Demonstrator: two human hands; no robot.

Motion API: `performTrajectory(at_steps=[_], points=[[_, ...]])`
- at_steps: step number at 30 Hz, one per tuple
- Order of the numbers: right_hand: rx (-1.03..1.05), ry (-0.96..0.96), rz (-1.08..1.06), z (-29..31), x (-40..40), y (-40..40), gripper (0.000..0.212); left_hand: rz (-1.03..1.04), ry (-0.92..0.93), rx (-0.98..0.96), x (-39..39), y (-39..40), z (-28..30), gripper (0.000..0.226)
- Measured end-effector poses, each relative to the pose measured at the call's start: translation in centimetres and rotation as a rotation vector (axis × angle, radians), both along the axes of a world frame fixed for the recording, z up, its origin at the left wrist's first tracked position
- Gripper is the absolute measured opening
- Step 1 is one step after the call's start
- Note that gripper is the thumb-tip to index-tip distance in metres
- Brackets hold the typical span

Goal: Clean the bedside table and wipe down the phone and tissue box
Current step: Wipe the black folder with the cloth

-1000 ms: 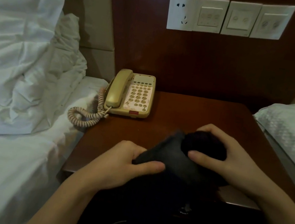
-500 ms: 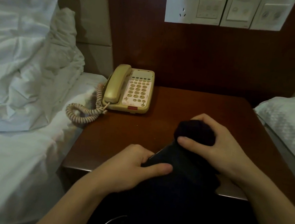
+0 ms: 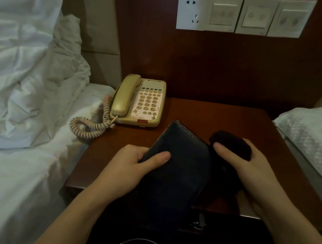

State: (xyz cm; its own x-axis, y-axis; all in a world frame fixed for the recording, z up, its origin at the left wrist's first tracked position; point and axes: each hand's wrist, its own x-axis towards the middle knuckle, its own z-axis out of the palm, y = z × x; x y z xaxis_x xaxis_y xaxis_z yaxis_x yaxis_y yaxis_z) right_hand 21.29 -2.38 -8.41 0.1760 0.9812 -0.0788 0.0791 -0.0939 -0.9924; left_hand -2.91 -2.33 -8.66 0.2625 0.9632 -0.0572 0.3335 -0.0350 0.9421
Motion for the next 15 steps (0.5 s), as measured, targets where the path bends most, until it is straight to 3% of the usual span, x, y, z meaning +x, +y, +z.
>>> performTrajectory(at_steps=[5, 8, 13, 15], points=[[-0.152, 0.437, -0.135, -0.2, -0.4, -1.6, 0.039, 0.097, -0.071, -0.03, 0.7, 0.2, -0.8, 0.035], [-0.242, 0.507, -0.002, -0.6, -2.0, -2.3, 0.038, 0.172, -0.155, -0.047, 1.2, 0.6, -1.6, 0.035], [-0.184, 0.568, 0.057, -0.2, -4.2, -2.8, 0.033, 0.283, 0.033, 0.068, 2.7, 0.6, -2.6, 0.097], [-0.179, 0.577, 0.061, 0.0, -4.4, -2.7, 0.034, 0.277, 0.021, 0.031, 3.8, 0.0, -2.2, 0.121]])
